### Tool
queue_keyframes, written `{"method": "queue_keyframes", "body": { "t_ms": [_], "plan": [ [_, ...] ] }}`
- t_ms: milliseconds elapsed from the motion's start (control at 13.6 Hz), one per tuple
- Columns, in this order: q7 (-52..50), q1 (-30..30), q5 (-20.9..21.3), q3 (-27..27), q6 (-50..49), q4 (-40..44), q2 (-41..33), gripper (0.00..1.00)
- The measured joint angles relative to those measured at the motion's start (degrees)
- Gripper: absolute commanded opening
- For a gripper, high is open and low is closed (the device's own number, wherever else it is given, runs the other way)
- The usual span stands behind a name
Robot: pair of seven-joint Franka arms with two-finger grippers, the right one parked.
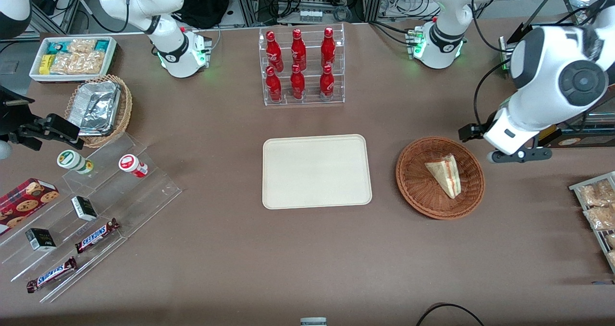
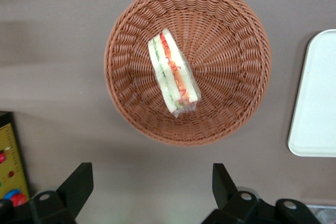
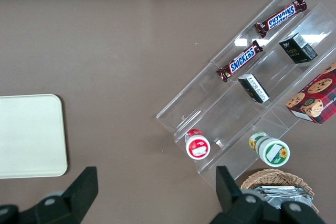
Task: Place sandwich from basket to tray
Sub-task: 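Move the left gripper over the wrapped sandwich in the wicker basket, then lower the left gripper and close it on the wrapped sandwich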
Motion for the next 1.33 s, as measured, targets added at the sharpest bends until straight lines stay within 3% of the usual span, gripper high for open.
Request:
{"method": "queue_keyframes", "body": {
  "t_ms": [443, 738, 1107, 1328],
  "plan": [
    [-2.6, 0.0, 0.0, 0.0, 22.4, -14.4, 1.1, 1.0],
    [-9.1, 0.0, 0.0, 0.0, 26.6, -15.9, 3.5, 1.0],
    [-26.0, -1.3, 0.0, -0.3, 30.0, -15.9, 6.3, 1.0],
    [-28.6, -1.4, 0.0, -0.3, 30.3, -15.9, 7.3, 1.0]
  ]
}}
